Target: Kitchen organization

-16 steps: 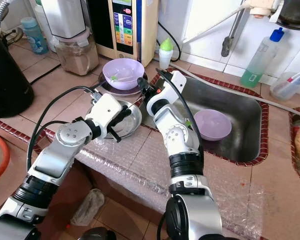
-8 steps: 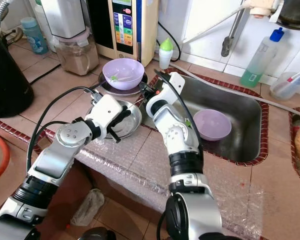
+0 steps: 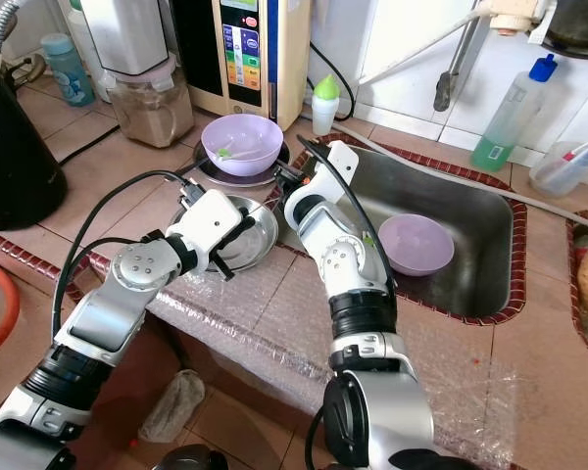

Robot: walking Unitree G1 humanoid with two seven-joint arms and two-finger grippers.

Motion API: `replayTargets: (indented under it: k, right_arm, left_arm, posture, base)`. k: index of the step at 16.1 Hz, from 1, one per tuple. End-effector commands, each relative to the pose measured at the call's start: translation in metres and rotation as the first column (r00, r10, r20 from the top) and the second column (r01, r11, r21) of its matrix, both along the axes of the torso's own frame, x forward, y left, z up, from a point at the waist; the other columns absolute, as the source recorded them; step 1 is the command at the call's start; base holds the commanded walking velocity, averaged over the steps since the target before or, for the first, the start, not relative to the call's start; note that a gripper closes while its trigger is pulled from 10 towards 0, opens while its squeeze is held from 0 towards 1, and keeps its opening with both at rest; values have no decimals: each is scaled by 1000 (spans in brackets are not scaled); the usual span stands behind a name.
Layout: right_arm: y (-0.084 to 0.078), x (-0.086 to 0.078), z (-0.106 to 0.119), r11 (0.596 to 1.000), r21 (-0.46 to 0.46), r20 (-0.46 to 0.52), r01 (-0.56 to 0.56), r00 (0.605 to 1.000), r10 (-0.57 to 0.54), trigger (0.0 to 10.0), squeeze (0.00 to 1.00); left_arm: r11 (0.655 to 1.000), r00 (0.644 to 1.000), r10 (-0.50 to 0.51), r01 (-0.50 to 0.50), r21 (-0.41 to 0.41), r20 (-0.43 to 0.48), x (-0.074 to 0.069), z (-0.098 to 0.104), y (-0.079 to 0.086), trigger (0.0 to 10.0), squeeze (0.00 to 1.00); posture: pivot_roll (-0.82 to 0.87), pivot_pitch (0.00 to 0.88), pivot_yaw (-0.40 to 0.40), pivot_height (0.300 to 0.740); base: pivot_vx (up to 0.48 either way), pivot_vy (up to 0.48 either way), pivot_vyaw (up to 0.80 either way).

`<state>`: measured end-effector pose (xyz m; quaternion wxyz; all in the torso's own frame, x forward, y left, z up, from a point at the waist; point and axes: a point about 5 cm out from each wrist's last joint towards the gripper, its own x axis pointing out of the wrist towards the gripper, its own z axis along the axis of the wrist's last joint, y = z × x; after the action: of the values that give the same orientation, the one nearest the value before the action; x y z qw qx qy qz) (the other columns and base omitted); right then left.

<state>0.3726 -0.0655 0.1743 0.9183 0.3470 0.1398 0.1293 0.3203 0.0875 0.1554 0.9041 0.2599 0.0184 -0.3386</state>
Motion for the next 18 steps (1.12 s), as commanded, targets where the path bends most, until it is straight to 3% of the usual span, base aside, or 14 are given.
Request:
replayTargets:
  k: [1, 2, 8, 11, 14, 18]
  right_arm:
    - [6, 0, -1, 1000, 2, -16, -24, 1000, 24, 0, 0]
    - [6, 0, -1, 1000, 4, -13, -21, 1000, 22, 0, 0]
    - [-9, 7, 12, 993, 87, 57, 74, 995, -79, 0, 0]
    - [-19, 12, 21, 982, 129, 89, 141, 984, -153, 0, 0]
    - [-49, 20, 36, 955, 125, 170, 270, 942, -288, 0, 0]
    - [-85, 25, 38, 911, 70, 211, 407, 886, -413, 0, 0]
  left_arm:
    - [1000, 1000, 17, -17, -18, 3, 2, 3, 2, 10000, 0]
    - [998, 999, 29, -30, -58, -14, 2, 5, 3, 10000, 1000]
    - [997, 1000, 19, -19, -81, -1, 1, 8, 1, 10000, 1000]
    - [990, 1000, 21, -24, -142, -17, -1, 12, 1, 10000, 1000]
    - [989, 999, 20, -27, -147, -43, -7, 7, 8, 10000, 1000]
    - [985, 997, 37, -47, -165, -63, -10, 5, 14, 10000, 1000]
  posture:
    - [75, 6, -6, 740]
    - [75, 7, -6, 740]
    - [77, 6, -11, 740]
    - [77, 5, -10, 740]
    - [83, 2, -12, 740]
    - [88, 1, -15, 740]
  base:
    - [0, 0, 0]
    - [0, 0, 0]
    - [0, 0, 0]
    - [0, 0, 0]
    - [0, 0, 0]
    - [0, 0, 0]
